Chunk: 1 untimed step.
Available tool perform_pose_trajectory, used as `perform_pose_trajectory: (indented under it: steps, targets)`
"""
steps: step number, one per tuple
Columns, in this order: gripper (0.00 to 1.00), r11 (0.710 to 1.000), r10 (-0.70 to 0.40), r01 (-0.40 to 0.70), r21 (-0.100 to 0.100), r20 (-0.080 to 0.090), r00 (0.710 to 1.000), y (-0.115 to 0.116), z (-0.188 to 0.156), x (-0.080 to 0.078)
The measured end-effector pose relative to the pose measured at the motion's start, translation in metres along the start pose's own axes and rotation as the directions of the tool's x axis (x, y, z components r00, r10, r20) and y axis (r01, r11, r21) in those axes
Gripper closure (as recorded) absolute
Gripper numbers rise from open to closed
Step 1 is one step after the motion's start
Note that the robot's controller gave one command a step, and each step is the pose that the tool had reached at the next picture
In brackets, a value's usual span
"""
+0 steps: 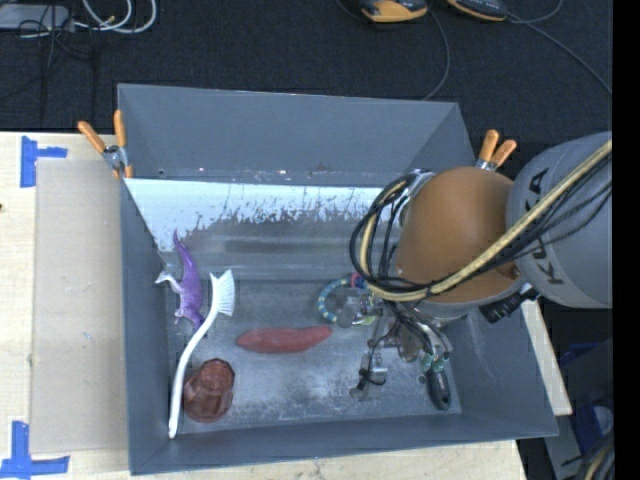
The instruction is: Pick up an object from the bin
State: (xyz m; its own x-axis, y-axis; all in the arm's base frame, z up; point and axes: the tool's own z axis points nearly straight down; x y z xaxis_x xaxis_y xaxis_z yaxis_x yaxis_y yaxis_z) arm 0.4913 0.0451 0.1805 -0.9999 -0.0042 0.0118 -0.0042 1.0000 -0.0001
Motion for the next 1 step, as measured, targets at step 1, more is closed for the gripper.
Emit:
perform_pose_trajectory:
  steps: [1]
  targets:
    - [0.0,1.0,0.002,-0.002,0.0,0.009,1.0,-0.0003,-0.0043,-0.0017]
